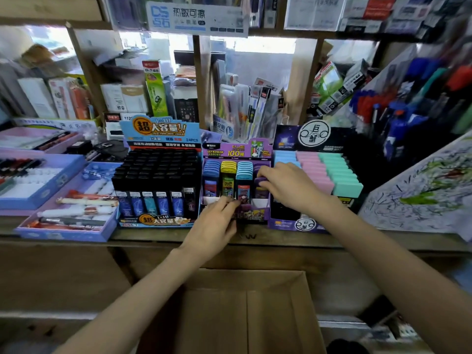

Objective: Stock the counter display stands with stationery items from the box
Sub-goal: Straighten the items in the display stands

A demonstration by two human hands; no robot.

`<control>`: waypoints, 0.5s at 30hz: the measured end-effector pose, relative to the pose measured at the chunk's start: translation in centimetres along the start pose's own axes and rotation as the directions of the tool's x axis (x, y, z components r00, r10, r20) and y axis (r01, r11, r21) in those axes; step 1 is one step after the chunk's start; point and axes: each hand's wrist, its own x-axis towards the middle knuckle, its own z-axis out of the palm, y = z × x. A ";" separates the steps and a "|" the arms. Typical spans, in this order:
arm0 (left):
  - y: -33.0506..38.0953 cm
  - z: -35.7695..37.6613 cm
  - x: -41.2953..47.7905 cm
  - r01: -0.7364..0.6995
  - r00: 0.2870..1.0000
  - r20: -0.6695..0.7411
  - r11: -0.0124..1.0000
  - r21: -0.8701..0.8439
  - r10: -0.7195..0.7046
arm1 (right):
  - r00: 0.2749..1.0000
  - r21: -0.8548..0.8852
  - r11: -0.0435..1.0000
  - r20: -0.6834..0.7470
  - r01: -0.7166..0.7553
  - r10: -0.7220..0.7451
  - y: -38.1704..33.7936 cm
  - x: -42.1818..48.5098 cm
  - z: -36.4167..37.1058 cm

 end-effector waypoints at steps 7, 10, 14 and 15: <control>-0.2 -0.1 0.1 0.000 1.000 -0.019 0.998 -0.067 -0.001 | 1.000 0.049 0.999 -0.017 0.020 -0.019 0.0 1.1 -0.8; -0.3 -0.1 -0.1 0.005 1.000 -0.031 0.997 -0.080 -0.008 | 0.982 -0.048 0.998 -0.181 0.051 -0.059 0.1 1.3 -0.5; -0.1 -0.1 -0.2 0.015 0.999 -0.033 0.997 -0.071 -0.018 | 0.974 -0.052 0.998 -0.221 0.034 -0.044 0.2 1.8 -0.4; -0.1 -0.2 -0.2 0.018 1.000 -0.024 0.997 -0.069 -0.020 | 0.978 -0.042 0.998 -0.203 0.044 -0.052 0.2 1.9 -0.4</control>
